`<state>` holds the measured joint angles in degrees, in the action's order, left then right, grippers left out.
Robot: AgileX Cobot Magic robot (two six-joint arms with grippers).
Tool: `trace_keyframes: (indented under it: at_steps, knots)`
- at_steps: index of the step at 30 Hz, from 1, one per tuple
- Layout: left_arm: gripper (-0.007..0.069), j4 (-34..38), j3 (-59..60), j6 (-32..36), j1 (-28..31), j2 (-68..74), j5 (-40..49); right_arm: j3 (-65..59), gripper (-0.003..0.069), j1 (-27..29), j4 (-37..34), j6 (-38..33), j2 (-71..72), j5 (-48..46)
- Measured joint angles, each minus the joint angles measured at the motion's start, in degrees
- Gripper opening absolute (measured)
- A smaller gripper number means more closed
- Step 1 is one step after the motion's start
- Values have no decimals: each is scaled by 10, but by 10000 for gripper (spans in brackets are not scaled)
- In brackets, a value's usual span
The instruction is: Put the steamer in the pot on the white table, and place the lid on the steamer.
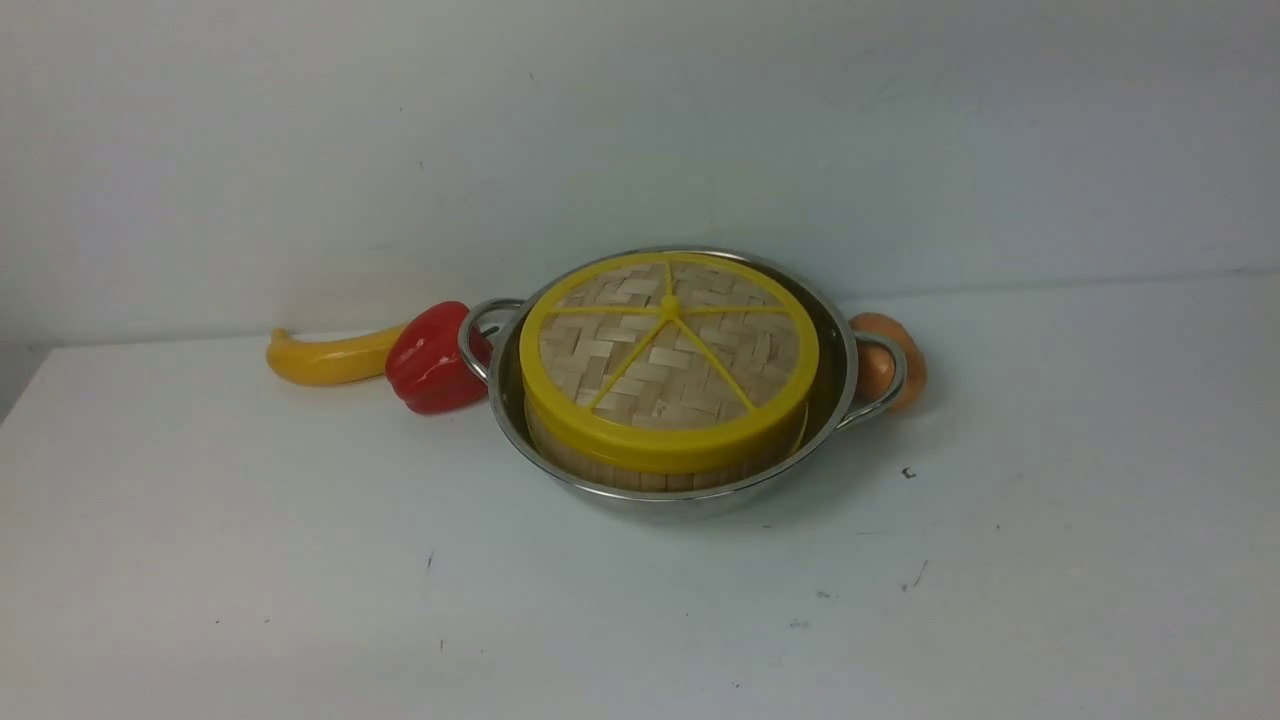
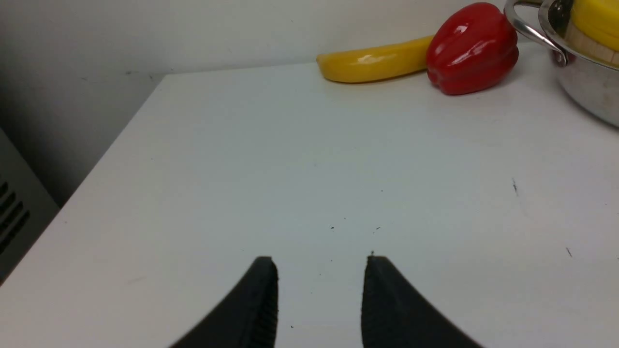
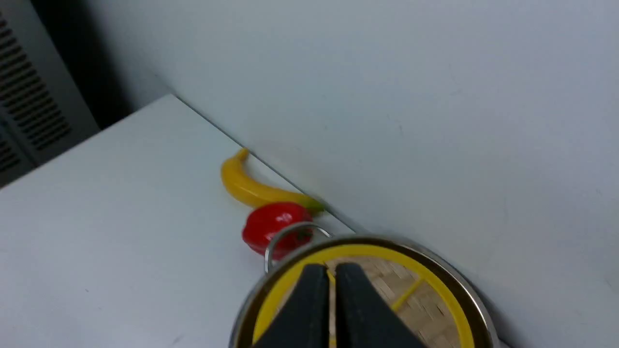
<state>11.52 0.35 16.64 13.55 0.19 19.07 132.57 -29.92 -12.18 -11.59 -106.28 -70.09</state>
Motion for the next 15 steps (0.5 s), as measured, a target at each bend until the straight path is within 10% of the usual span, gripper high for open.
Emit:
trace_keyframes:
  at_steps: [10, 15]
  knots:
    - [241, 0, 0, 0, 0, 0, 0, -409, 87, 25, 72, 58, 220, 114]
    - [241, 0, 0, 0, 0, 0, 0, -717, 106, 145, 62, 116, 412, 325]
